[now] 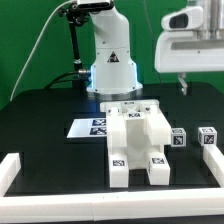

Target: Assemble chair

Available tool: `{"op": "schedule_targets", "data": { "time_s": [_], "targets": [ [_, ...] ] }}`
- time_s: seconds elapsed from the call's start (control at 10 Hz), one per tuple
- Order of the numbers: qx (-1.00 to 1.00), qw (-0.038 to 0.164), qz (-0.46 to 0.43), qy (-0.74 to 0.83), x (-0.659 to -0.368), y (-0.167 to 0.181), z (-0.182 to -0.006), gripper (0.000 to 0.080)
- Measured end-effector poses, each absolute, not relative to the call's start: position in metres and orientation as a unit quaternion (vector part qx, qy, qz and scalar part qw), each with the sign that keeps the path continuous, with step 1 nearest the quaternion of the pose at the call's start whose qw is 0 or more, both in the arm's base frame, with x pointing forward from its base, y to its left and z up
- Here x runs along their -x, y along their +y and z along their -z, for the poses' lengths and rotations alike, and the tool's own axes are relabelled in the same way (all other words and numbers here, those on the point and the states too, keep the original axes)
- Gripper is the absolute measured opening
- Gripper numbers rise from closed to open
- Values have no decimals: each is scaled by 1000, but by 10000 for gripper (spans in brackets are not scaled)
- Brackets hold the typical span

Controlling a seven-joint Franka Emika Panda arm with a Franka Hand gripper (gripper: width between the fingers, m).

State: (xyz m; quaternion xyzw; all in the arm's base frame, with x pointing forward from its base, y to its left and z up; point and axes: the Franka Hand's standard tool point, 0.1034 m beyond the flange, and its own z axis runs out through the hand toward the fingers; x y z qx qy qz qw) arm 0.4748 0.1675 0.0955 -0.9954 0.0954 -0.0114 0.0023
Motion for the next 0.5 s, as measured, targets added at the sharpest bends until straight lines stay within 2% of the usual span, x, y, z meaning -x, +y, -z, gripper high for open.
{"op": "schedule_targets", "data": {
  "time_s": [0.2,0.5],
  "targets": [
    [995,-1,15,102,-471,178,-76,649],
    [995,-2,19,102,-469,183,-71,649]
  ]
}}
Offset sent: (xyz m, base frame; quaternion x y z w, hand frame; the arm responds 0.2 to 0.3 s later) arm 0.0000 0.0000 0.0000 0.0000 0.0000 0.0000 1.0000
